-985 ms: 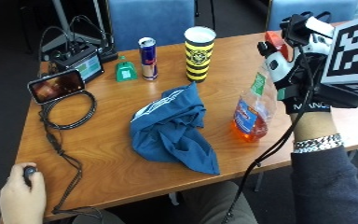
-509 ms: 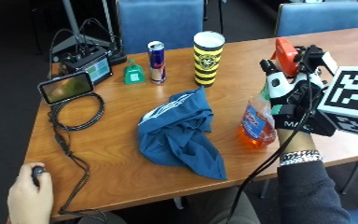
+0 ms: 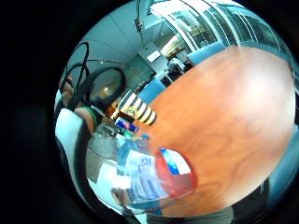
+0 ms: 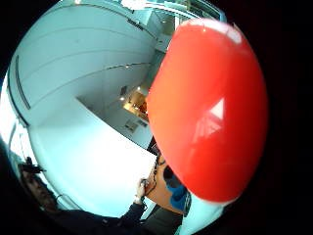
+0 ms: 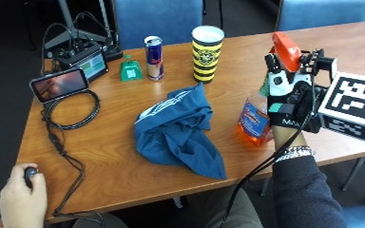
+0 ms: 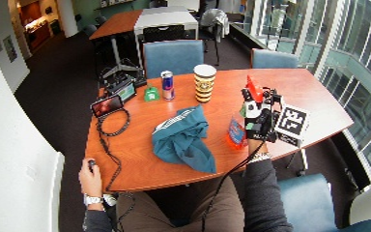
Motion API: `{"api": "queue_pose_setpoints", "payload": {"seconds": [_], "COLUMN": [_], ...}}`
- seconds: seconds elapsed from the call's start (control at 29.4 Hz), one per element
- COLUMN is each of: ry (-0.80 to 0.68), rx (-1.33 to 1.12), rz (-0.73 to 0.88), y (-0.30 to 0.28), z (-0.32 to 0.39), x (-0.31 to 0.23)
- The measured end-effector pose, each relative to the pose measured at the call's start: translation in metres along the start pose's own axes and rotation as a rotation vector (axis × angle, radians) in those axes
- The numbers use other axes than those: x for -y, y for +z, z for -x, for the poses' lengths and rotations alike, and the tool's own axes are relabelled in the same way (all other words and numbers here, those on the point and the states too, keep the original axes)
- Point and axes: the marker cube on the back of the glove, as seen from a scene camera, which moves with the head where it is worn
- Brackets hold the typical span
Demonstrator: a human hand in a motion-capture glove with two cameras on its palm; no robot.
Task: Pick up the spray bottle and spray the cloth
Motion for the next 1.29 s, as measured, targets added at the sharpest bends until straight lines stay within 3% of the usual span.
{"api": "queue_pose_setpoints", "payload": {"seconds": [0.54, 0.71, 0.95, 1.29], "ry": [-0.126, -0.213, -0.191, -0.171], "rx": [-0.007, 0.109, -0.019, 0.042], "rz": [-0.101, -0.123, -0.161, 0.028], "y": [0.004, 0.002, -0.001, 0.009], "z": [0.015, 0.036, 0.024, 0.015], "x": [0.005, 0.003, 0.005, 0.002]}}
